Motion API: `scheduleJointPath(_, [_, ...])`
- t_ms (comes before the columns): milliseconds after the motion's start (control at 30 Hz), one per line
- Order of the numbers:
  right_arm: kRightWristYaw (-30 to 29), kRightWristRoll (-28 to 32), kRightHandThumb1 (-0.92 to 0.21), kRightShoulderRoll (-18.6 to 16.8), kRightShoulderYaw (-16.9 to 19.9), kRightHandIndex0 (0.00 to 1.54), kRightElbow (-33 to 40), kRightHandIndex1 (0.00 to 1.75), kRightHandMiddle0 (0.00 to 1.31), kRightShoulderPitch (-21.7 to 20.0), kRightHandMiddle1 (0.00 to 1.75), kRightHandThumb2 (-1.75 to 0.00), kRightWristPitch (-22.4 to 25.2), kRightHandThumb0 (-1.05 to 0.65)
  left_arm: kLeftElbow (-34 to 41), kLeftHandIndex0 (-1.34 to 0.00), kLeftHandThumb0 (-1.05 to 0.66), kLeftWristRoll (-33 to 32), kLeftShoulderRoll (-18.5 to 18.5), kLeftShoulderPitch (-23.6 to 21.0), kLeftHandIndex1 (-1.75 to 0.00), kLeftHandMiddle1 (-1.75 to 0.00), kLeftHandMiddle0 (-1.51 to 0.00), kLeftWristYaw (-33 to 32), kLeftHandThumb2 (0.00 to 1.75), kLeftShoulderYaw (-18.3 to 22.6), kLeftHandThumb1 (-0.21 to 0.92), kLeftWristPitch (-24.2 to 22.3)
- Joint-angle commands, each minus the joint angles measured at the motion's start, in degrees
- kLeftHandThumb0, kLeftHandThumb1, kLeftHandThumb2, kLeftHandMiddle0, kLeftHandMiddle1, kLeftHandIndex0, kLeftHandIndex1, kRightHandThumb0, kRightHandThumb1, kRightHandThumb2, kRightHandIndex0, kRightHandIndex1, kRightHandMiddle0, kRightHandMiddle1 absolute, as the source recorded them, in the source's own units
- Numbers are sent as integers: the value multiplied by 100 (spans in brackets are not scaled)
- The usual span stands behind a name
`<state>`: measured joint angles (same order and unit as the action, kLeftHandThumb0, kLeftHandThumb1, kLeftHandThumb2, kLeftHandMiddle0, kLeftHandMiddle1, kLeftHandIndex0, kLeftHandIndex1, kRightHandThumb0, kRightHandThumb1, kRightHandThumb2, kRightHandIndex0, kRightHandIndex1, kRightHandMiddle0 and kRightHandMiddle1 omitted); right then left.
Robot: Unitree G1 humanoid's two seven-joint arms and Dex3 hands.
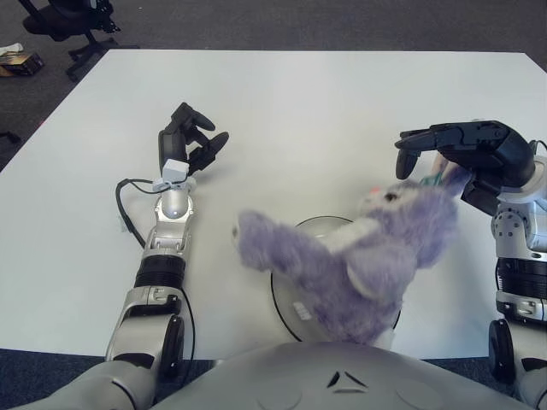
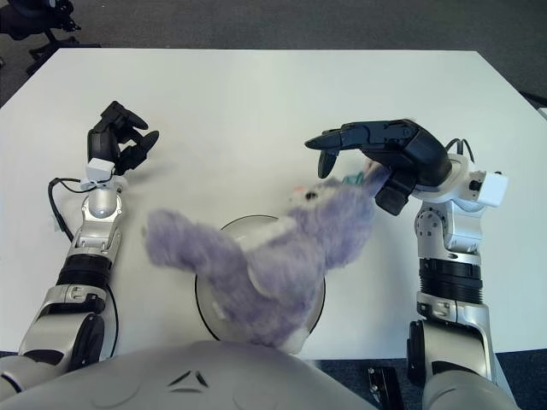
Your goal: Put the doll into the plate.
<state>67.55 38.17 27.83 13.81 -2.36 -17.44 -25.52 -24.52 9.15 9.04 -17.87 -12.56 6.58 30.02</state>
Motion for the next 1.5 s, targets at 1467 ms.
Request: scheduleJointPath(1467, [24, 751, -92, 493, 708, 19, 532, 3, 39, 482, 0, -82, 1246, -74, -556, -63, -5, -267, -58, 115, -175, -175, -83, 257, 7, -48, 92, 447])
